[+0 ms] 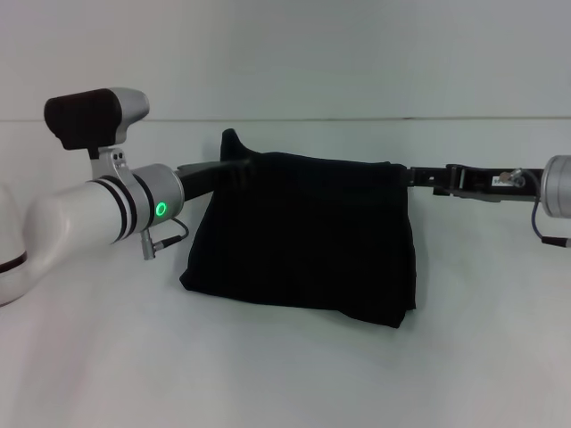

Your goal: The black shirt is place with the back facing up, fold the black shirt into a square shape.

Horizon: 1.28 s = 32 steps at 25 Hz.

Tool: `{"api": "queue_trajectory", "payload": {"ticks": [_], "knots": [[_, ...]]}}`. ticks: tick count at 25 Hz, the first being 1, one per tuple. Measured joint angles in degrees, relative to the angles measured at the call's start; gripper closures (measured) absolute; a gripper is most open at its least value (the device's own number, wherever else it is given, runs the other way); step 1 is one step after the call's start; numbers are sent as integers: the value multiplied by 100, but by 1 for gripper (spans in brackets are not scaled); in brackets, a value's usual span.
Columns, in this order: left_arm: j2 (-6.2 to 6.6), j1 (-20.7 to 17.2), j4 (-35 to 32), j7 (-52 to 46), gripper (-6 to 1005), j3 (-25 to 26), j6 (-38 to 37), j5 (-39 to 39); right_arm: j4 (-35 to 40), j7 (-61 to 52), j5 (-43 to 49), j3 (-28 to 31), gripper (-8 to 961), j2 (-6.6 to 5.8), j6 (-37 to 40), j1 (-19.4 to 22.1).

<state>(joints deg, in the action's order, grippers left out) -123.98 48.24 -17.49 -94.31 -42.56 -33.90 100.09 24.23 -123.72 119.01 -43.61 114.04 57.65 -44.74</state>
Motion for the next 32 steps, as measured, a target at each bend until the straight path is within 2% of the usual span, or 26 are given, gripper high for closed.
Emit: {"api": "queue_trajectory", "payload": {"ticks": [3, 6, 14, 16, 26, 32], "knots": [[4, 1, 0, 0, 968, 14, 117, -8, -49, -2, 0, -45, 84, 24, 1, -37], [11, -36, -72, 0, 757, 21, 258, -8, -67, -3, 0, -110, 87, 53, 1, -74], [33, -402, -544, -316, 402, 38, 183, -8, -76, -12, -4, -155, 95, 132, 72, -118], [38, -479, -626, -358, 325, 38, 114, -8, -92, -15, -10, -156, 161, 161, 97, -133], [41, -539, -666, -369, 328, 34, -8, 35, -238, -79, -41, -126, 509, 236, -64, -234], [49, -585, -668, -369, 330, 38, -109, 32, -171, 8, -66, -92, 698, 323, -137, -231]]}}
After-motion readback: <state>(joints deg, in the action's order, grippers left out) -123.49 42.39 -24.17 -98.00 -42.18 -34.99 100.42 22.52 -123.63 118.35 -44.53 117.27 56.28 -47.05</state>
